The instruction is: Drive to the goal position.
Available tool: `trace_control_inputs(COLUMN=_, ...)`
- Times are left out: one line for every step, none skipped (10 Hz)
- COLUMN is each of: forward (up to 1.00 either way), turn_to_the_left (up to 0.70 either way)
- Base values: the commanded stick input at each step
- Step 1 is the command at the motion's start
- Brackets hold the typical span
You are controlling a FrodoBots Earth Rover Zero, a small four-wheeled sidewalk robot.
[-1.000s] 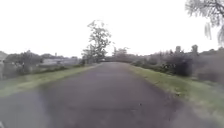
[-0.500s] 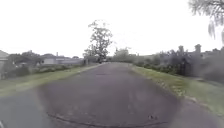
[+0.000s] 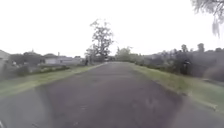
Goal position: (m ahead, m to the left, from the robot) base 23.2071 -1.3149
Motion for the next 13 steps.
trace_control_inputs(forward=0.70, turn_to_the_left=-0.21)
trace_control_inputs(forward=0.70, turn_to_the_left=-0.35)
trace_control_inputs(forward=0.70, turn_to_the_left=-0.35)
trace_control_inputs(forward=0.70, turn_to_the_left=-0.33)
trace_control_inputs(forward=0.70, turn_to_the_left=-0.27)
trace_control_inputs(forward=0.70, turn_to_the_left=-0.26)
trace_control_inputs(forward=0.70, turn_to_the_left=-0.26)
trace_control_inputs(forward=0.70, turn_to_the_left=-0.26)
trace_control_inputs(forward=0.70, turn_to_the_left=-0.26)
trace_control_inputs(forward=0.70, turn_to_the_left=-0.26)
trace_control_inputs(forward=0.70, turn_to_the_left=-0.26)
trace_control_inputs(forward=0.70, turn_to_the_left=-0.25)
trace_control_inputs(forward=0.70, turn_to_the_left=-0.25)
